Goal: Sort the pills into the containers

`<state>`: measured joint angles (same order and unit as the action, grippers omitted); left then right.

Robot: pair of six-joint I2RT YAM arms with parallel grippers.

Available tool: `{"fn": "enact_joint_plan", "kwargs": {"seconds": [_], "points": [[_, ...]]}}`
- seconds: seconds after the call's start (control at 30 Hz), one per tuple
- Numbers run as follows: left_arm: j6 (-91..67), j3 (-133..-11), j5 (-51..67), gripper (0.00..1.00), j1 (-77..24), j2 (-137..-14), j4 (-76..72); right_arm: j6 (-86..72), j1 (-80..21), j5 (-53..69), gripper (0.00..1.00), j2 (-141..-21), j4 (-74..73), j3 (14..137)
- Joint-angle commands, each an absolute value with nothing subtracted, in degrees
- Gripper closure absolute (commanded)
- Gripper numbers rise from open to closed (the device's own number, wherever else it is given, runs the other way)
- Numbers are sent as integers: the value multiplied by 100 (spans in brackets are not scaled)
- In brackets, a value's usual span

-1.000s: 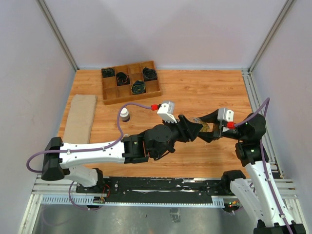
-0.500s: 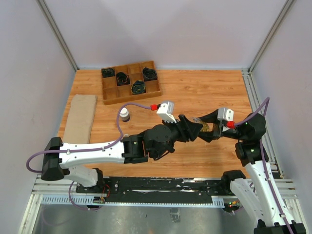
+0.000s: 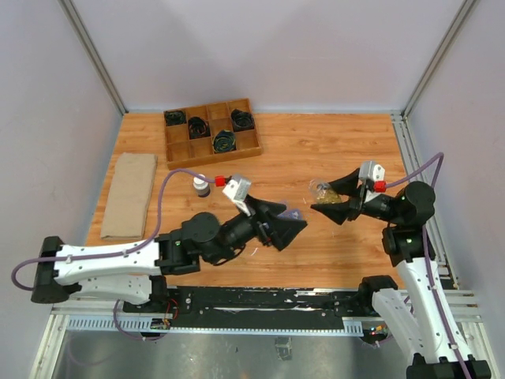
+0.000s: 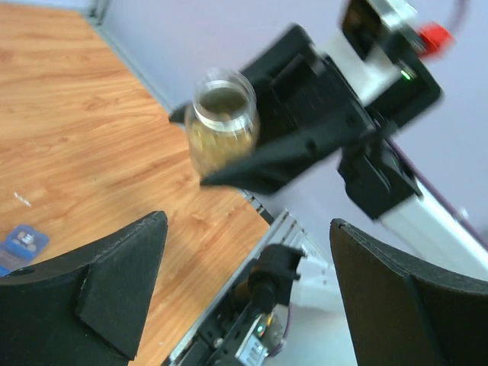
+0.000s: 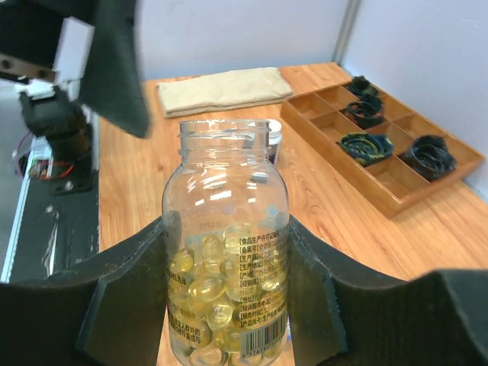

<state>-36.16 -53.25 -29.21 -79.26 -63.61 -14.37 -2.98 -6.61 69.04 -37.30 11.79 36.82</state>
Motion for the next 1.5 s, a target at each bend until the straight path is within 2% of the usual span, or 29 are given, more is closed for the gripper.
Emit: {"fn": "enact_joint_plan", "kwargs": {"seconds": [0.0,0.07,0.1,0.2,0.23,0.27,0.33,0.37,0.4,0.43,0.5,0.53,0.63,0.67,0.73,0.77,0.87,0.93,1.07,1.17,1.23,1.47], "points": [[-2073,-4429,-1451,8,-7972,-5076,-2446,-1535,-122,6270,100,-3907,1859,4175],[-1760,-4078,-1254,4,-7972,-4549,-2382,-2584,128,6511,100,-4275,2819,4445],[-1620,-3937,-1317,1,-7972,-4306,-2242,-3830,145,6838,99,-4509,3809,4649],[-1228,-3580,-1865,1,-7972,-3772,-1768,-6960,-839,7470,100,-5288,8281,5271],[-1098,-3462,-2035,1,-7969,-3632,-1690,-7272,-1110,7425,99,-5332,8828,5504],[-982,-3356,-2159,1,-7965,-3506,-1636,-6938,-1064,7189,98,-5173,8445,5609],[-782,-3190,-2297,1,-7963,-3308,-1574,-5492,-352,6025,99,-4583,5736,5764],[-680,-3090,-2333,1,-7963,-3212,-1596,-5413,-148,5681,99,-4684,4852,5930],[-579,-3011,-2345,1,-7963,-3129,-1623,-5907,-37,5620,100,-4886,4926,5988],[-507,-2954,-2387,1,-7963,-3049,-1649,-6566,-65,5502,100,-5043,5845,5803],[-388,-2871,-2411,1,-7963,-2916,-1633,-7799,-452,5908,99,-5364,8802,5872],[-300,-2821,-2428,1,-7963,-2851,-1625,-7790,-451,6186,99,-5300,8618,6025],[114,-2629,-2625,1,-7958,-2855,-1820,-5466,-184,5397,99,-4734,5197,5822],[250,-2598,-2698,1,-7952,-2908,-1842,-5640,-197,5701,99,-4892,5370,5826],[521,-2561,-2804,1,-7954,-3056,-1763,-6117,-551,6393,99,-5093,7164,5409],[674,-2554,-2845,1,-7954,-3145,-1689,-5831,-583,6627,99,-5031,7178,5251],[1133,-2377,-3200,1,-7904,-3426,-1780,-3287,-660,7047,99,-4560,4617,4930],[1097,-2382,-3334,1,-7627,-3659,-1721,-1905,-913,7339,99,-4420,3542,4604],[716,-2371,-2335,1,-6630,-3947,-1574,919,-1193,7771,95,-4238,1219,4243],[507,-2277,-2015,1,-6229,-4085,-1736,3347,-1216,7854,94,-4439,-908,4323],[360,-2255,-1938,1,-6018,-4234,-1799,4381,-1217,7866,93,-4723,-1826,4330],[-21,-2259,-2168,1,-5791,-4647,-1689,6590,-1248,7317,92,-6170,-3134,4591]]}}
